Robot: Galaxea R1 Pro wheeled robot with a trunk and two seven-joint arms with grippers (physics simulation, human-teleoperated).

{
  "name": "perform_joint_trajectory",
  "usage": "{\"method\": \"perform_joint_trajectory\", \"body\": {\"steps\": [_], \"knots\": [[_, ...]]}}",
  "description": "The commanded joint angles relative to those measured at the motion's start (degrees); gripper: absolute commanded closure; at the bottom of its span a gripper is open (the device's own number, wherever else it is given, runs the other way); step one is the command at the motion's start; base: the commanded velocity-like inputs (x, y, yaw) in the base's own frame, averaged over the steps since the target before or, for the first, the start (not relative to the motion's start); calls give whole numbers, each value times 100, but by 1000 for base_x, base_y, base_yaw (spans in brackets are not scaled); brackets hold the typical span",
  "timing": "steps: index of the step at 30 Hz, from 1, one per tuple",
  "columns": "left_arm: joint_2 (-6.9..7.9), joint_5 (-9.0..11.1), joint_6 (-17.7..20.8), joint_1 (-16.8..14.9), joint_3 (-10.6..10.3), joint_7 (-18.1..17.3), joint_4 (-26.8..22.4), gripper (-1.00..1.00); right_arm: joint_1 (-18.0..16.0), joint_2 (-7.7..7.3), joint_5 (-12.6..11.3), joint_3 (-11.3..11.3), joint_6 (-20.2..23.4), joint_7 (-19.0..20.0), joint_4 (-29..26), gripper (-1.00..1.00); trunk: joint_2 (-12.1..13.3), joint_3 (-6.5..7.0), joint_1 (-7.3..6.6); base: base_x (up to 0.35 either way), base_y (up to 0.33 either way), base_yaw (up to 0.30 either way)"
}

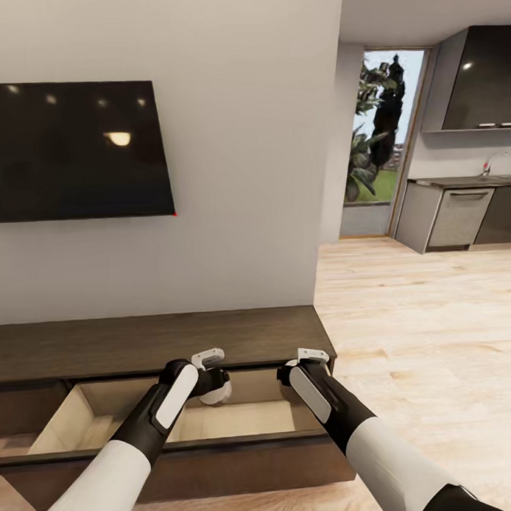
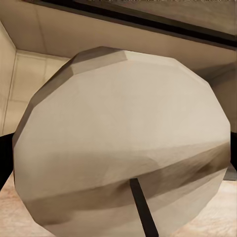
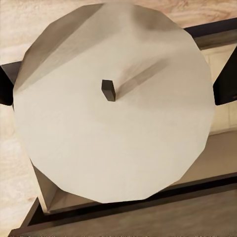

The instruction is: Place each of the two pumpkins and all three candles from the living room inside a cabinet in the living room (use any cabinet), then make sure every cabinet is closed, and position the cauldron so it is next to a table in the living room.

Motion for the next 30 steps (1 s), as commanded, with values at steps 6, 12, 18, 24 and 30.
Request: {"method": "perform_joint_trajectory", "body": {"steps": [6, 12, 18, 24, 30], "knots": [[2, 42, 11, -4, -10, 56, -10, 100, -6, -9, -50, 22, 9, -56, -13, 100, -204, -96, 109, 0, 0, 0], [2, 38, 11, -4, -10, 56, -10, 100, -6, -16, -50, 22, 12, -56, -68, 100, -444, -204, 241, 0, 0, 0], [2, 37, 5, -4, -10, 56, -10, 100, -6, -18, -42, 22, 11, -56, -109, 100, -685, -311, 373, 0, 0, 0], [2, 44, 4, -4, -4, 56, -8, 100, -6, -18, -42, 27, 7, -56, -112, 100, -926, -419, 505, 0, 0, 0], [2, 44, 2, -4, -3, 56, -8, 100, -6, -18, -42, 30, 6, -56, -112, 100, -1166, -527, 636, 0, 0, 0]]}}
